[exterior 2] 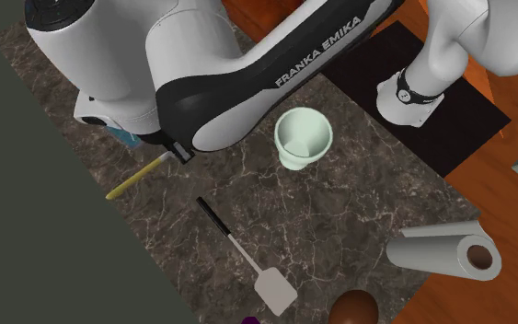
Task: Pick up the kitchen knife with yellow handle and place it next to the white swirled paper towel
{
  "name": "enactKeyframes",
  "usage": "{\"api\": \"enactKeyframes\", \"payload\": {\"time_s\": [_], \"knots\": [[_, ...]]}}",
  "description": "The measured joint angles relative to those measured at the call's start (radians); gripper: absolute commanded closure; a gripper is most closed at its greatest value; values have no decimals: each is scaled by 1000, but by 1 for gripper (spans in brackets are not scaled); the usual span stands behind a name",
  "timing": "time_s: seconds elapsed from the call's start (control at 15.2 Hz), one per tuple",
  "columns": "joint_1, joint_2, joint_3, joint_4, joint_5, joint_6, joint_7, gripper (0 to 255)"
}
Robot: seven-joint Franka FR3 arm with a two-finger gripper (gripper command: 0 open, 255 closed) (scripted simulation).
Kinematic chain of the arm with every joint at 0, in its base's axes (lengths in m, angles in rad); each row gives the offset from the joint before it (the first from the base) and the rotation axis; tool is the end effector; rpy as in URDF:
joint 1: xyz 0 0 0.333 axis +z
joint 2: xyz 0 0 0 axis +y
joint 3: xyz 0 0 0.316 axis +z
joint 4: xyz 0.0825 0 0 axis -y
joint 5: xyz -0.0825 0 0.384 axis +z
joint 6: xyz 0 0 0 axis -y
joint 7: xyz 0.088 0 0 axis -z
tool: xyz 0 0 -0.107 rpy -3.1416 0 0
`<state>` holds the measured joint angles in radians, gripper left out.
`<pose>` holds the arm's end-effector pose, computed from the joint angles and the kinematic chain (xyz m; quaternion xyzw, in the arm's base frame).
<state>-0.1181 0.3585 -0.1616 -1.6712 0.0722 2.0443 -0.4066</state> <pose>0.6366 -0.1678 0.4007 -0.9986 -0.0526 -0.0107 0.0005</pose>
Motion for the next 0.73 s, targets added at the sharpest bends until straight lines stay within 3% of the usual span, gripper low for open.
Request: {"api": "enactKeyframes", "payload": {"time_s": [0.73], "knots": [[1, -37, -3, 94, -9, -130, 7, 255]]}}
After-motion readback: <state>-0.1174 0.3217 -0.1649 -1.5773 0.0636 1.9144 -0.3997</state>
